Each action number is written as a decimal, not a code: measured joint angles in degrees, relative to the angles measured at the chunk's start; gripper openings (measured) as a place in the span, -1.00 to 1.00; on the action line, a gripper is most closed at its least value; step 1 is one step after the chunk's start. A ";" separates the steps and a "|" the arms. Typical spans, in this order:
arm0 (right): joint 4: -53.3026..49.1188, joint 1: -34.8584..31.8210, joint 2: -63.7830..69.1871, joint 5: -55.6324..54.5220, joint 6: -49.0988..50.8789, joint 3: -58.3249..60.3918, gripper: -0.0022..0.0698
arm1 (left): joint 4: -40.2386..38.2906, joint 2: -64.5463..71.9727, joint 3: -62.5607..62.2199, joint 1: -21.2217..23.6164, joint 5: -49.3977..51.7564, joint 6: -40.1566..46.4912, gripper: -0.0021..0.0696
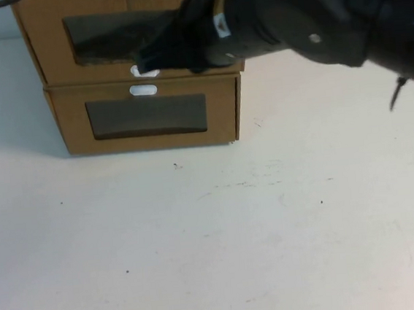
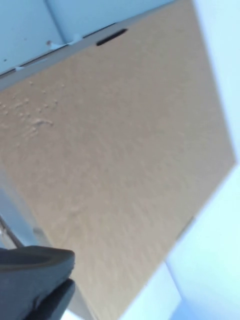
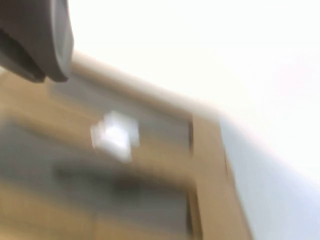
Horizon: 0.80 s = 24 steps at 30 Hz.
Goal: Close the shoe box
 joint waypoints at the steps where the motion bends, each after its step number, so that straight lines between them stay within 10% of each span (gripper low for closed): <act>1: 2.41 0.00 -1.58 4.27 -2.66 0.00 -0.97 | 0.00 -1.84 1.16 0.00 -0.26 0.28 -0.95; 24: 12.78 0.00 -50.64 19.57 -9.07 39.70 -0.97 | -15.20 -85.44 92.07 0.00 -41.57 20.60 -0.95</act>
